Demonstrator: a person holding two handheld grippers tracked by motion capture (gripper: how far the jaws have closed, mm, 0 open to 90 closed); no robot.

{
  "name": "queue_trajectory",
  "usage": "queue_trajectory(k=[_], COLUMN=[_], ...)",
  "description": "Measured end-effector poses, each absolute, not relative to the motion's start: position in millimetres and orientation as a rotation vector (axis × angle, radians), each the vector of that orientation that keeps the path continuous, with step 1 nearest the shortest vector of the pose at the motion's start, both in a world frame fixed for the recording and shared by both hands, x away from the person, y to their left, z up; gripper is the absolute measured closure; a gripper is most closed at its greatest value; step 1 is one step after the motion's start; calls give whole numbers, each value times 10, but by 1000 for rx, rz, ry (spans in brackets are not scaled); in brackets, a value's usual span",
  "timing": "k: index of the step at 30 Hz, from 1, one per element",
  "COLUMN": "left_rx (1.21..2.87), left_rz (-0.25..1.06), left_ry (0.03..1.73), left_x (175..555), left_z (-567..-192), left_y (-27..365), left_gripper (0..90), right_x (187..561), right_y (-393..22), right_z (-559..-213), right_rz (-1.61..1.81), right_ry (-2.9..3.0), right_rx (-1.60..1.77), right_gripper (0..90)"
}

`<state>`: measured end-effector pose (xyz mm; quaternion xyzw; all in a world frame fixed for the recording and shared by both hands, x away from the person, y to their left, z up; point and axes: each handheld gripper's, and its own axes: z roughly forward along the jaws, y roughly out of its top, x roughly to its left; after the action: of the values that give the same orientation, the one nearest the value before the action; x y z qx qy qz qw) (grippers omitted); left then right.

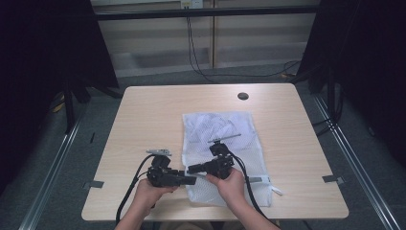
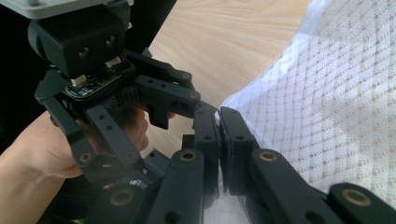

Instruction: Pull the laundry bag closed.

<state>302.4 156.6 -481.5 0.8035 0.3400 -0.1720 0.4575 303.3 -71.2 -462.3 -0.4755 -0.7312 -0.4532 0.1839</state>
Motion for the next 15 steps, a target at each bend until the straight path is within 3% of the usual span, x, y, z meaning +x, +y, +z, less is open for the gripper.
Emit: queue_trajectory(k=[15], left_rx=[1964], left_rz=[-460], left_ry=[882], left_x=[3039], left_z=[-4833], left_y=[1542], left_gripper=[633], right_x=[3036], right_y=[-725], right_z=[-4609], right_rz=[-1281], right_ry=[-2063], right_rx=[-1336], right_gripper=[866])
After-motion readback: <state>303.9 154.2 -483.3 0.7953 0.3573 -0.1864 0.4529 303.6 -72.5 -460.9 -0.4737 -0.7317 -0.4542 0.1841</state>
